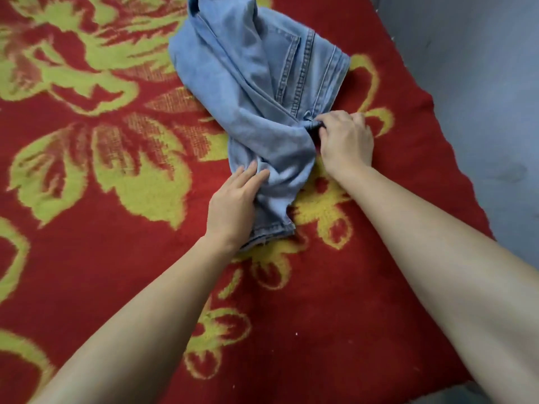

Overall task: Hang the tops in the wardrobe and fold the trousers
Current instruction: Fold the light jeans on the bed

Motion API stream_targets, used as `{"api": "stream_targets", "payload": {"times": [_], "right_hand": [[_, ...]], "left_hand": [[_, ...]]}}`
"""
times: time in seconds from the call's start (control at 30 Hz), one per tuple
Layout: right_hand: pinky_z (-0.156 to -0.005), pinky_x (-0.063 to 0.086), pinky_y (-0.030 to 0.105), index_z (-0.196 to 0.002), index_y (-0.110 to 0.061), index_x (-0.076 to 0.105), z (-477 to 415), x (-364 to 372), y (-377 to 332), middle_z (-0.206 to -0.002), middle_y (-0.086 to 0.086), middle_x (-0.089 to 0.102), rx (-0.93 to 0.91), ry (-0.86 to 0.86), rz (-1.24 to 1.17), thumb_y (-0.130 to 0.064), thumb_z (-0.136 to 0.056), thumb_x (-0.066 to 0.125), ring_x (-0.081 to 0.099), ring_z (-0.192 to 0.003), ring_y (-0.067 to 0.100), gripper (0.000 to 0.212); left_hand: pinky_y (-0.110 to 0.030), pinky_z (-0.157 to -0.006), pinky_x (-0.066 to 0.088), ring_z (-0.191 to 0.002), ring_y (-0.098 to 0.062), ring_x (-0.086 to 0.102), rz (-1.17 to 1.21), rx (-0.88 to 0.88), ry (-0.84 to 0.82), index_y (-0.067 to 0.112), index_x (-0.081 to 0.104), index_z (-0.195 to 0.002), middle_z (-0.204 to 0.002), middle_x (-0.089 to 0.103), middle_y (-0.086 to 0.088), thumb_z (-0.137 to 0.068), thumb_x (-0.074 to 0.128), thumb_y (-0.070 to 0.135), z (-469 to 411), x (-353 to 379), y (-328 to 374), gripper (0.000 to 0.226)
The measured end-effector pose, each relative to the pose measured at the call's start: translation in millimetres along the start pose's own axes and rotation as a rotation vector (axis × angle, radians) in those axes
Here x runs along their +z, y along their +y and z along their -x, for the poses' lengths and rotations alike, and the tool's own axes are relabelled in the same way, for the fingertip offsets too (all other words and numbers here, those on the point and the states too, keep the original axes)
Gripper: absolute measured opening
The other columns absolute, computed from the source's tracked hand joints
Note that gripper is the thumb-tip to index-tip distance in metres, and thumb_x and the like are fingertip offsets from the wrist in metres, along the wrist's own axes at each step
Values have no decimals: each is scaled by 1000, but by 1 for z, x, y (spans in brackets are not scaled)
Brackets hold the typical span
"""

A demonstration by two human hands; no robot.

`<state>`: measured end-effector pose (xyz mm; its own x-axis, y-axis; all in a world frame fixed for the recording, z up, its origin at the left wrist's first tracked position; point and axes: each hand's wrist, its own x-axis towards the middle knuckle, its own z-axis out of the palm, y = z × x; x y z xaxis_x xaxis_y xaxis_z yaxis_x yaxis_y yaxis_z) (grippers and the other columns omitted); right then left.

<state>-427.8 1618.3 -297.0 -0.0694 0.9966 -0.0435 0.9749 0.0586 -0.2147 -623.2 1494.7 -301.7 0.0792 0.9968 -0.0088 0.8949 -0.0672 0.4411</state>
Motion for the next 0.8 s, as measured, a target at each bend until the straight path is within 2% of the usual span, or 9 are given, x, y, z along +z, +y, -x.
{"api": "stream_targets", "payload": {"times": [0.07,0.17,0.3,0.43,0.53,0.6,0.7,0.73,0.8], "right_hand": [[-96,35,43,-121,-20,63,10,-6,-3,-131,6,53,-55,20,39,-28,-99,45,44,-122,31,30],[-108,30,46,-112,-8,65,39,-16,-12,-137,13,51,-212,23,15,-25,-97,49,38,-137,33,28],[-116,28,45,-114,-2,65,103,-18,-40,-126,13,63,-377,-170,-96,-25,-101,48,42,-139,30,32],[-86,45,45,-90,-11,61,170,-15,-68,-90,13,65,-399,-337,-170,-36,-104,40,62,-98,35,36],[-70,46,40,-90,-22,56,202,-18,-77,-86,5,67,-275,-451,-297,-60,-100,25,64,-89,30,50],[-71,46,36,-96,-26,56,213,-21,-75,-93,-1,65,-128,-360,-418,-62,-97,29,63,-90,25,45],[-90,45,38,-110,-14,58,210,-20,-62,-111,10,55,148,26,-471,-32,-92,59,58,-103,31,25],[-99,41,40,-117,-7,56,205,-18,-57,-119,16,52,223,88,-446,-20,-85,64,53,-112,34,36],[-112,31,41,-135,1,44,196,-16,-47,-135,22,46,278,-6,-438,-9,-76,63,43,-127,38,63]], "left_hand": [[-43,-88,53,-113,-36,62,-34,64,-6,5,67,-122,-131,61,-15,-79,58,-8,3,-19,-9,45],[-45,-73,56,-101,-38,64,-216,108,-99,2,69,-110,-119,66,-18,-77,48,13,17,-64,-35,41],[-46,-69,46,-102,-37,60,-470,-150,-240,8,66,-109,-111,65,-15,-68,78,16,55,-118,-100,43],[-51,-94,37,-115,-33,51,-661,-546,-304,13,65,-111,-118,61,-10,-87,61,13,93,-142,-149,24],[-58,-102,29,-118,-38,46,-536,-753,-207,14,65,-109,-124,58,-15,-85,56,13,110,-138,-151,26],[-56,-95,36,-111,-43,48,-398,-736,-28,7,65,-105,-116,58,-23,-81,56,10,114,-132,-140,26],[-49,-81,43,-99,-41,52,-168,-536,131,4,61,-93,-101,56,-23,-79,51,13,114,-120,-106,20],[-47,-79,42,-96,-39,52,-102,-453,141,5,60,-91,-97,56,-21,-80,51,14,114,-114,-92,17],[-42,-78,42,-91,-34,53,5,-272,116,8,60,-91,-93,54,-15,-85,54,18,115,-100,-64,13]]}}
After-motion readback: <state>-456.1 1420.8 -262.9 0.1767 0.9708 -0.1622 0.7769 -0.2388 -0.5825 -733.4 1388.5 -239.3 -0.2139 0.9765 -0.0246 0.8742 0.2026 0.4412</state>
